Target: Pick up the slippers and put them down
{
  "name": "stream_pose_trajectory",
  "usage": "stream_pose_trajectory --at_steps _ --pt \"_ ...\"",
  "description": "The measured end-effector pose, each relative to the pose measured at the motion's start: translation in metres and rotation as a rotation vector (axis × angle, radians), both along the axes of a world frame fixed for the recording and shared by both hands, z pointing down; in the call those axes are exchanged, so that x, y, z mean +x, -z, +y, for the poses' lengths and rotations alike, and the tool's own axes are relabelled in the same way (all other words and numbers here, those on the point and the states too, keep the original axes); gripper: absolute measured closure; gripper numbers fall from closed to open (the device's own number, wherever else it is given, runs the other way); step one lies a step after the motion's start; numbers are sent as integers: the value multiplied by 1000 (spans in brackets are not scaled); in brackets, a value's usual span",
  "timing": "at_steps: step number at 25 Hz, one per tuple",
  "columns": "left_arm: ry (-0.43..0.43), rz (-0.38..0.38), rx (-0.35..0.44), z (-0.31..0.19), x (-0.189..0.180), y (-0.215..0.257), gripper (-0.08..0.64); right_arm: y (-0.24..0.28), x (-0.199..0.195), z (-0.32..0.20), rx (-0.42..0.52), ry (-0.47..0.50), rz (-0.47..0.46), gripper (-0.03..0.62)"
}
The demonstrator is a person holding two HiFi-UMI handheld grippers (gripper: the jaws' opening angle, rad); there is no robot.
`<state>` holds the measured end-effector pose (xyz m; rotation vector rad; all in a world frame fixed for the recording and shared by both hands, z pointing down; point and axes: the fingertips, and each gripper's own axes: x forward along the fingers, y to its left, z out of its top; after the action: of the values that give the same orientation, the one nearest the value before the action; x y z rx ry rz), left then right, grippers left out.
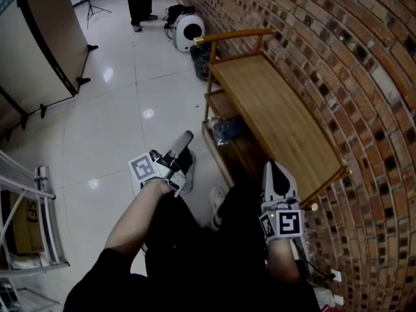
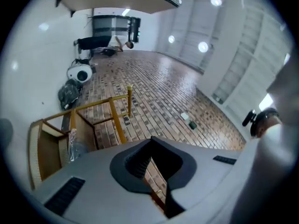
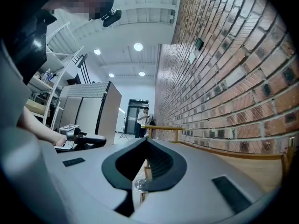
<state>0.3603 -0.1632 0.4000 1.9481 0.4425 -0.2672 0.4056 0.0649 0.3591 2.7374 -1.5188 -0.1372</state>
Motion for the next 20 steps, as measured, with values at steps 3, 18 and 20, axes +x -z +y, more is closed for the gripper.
stream_pose_trajectory --at_steps 3,18,20 --pt "9 -43 -52 -6 5 -30 560 -2 -4 -5 -9 12 -3 584" --pt "-8 -449 -46 -19 95 -187 348 -32 -7 -24 -78 85 -47 584" --pt "-1 -475 -23 -23 109 -200 347 -38 -6 -27 -82 96 -68 584"
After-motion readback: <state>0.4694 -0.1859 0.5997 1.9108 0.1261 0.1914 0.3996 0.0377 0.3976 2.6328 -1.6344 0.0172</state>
